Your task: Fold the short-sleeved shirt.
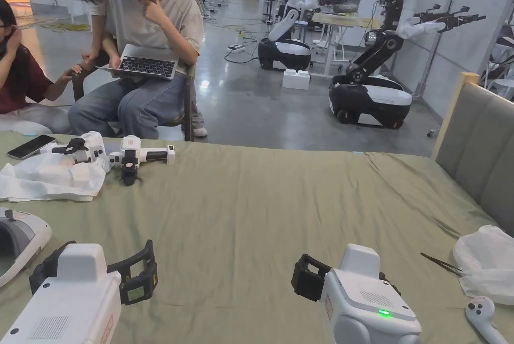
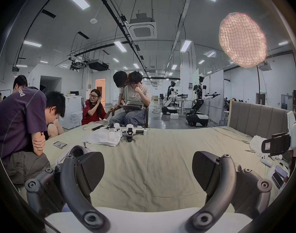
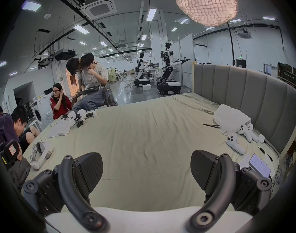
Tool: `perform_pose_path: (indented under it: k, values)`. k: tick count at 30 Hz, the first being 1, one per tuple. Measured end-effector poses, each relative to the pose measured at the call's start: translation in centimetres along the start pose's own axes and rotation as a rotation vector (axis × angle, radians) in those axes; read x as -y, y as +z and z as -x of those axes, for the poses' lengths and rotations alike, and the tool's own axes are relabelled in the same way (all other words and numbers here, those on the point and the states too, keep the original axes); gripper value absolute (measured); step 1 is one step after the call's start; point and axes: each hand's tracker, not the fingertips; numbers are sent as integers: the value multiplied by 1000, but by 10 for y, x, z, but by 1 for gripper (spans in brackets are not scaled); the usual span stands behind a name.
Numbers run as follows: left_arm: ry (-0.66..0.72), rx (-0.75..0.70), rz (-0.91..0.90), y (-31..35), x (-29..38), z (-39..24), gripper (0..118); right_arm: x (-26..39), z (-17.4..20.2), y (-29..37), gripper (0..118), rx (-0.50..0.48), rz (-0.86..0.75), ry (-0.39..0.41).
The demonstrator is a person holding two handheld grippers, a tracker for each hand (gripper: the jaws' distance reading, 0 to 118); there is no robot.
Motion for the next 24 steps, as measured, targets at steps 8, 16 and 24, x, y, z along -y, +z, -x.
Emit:
perform_pose_path:
  k: [8, 16, 24]
  values:
    - [-7, 19, 5, -2, 2, -1, 107, 0, -3, -3, 107, 18, -9, -4]
    - [-16, 25, -4, -4, 1, -2, 107, 7, -13, -2, 107, -81, -91, 50]
    - [-16, 21, -10, -4, 2, -2, 107, 18, -5, 2, 107, -56, -203, 130]
